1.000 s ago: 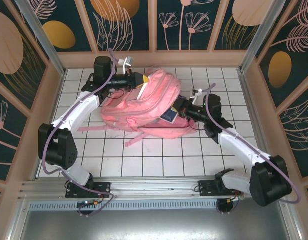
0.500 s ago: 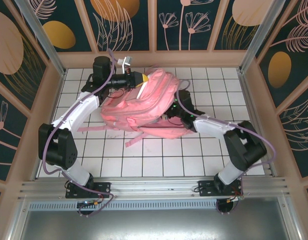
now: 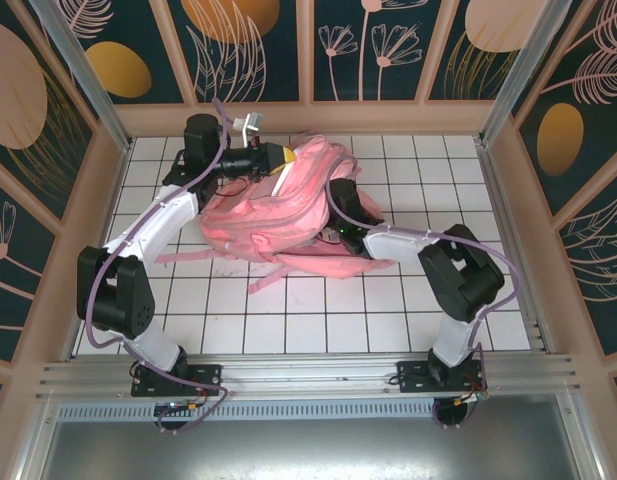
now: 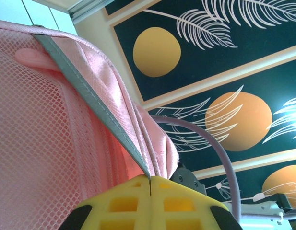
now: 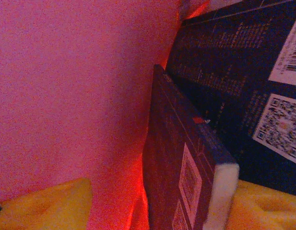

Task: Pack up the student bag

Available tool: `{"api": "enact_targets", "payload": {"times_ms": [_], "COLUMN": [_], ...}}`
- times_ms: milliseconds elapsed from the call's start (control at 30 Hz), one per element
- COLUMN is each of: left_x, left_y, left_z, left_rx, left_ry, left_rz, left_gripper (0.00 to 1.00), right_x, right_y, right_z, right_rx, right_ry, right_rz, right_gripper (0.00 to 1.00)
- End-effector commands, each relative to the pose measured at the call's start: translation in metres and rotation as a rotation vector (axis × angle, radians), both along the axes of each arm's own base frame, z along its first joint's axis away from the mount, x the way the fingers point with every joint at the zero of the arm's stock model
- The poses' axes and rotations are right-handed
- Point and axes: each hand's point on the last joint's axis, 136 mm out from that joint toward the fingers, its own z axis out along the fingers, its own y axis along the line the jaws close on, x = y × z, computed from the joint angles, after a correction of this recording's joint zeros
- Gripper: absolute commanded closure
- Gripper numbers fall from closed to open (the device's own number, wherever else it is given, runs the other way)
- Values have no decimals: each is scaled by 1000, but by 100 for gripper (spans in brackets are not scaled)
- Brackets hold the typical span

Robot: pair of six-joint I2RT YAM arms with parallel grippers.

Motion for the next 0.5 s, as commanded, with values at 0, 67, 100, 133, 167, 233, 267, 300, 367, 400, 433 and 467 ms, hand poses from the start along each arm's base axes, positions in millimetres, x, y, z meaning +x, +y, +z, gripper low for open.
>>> {"api": "enact_targets", "payload": {"times_ms": [0, 67, 100, 133, 167, 233, 267, 300, 367, 400, 433, 467], "left_x": [-16, -13, -12, -12, -11, -11, -10, -9, -6, -3, 0, 3], "left_y": [9, 13, 14, 15, 16, 16, 16, 16, 17, 18, 19, 20], "left_z": [68, 67, 67, 66, 66, 63, 62, 59, 55, 49, 43, 37], "left_rx": [-85, -89, -91, -91, -90, -87, -84, -77, -54, -30, -6, 11], "left_ry": [-240, -233, -230, -226, -226, -221, -218, -212, -213, -200, -193, -181], "left_rz": [-23, -9, -3, 0, 4, 9, 12, 15, 32, 46, 63, 77], "left_gripper": [100, 100, 100, 100, 100, 100, 100, 100, 100, 99, 98, 96], "right_x": [-13, -23, -29, -34, -39, -48, -51, -55, -61, -66, -71, -75], "right_y": [-14, -24, -30, -37, -43, -55, -61, -69, -86, -96, -107, -117], "right_z": [43, 50, 52, 53, 54, 51, 47, 42, 30, 27, 25, 24], "right_rx": [1, -10, -12, -14, -16, -44, -66, -96, -161, -190, -217, -239], "right_ry": [-147, -179, -189, -199, -208, -204, -197, -184, -160, -161, -164, -166], "right_rz": [2, 0, -7, -15, -19, -31, -42, -56, -94, -110, -135, -163], "right_gripper": [27, 23, 22, 22, 22, 22, 22, 23, 25, 25, 26, 26]}}
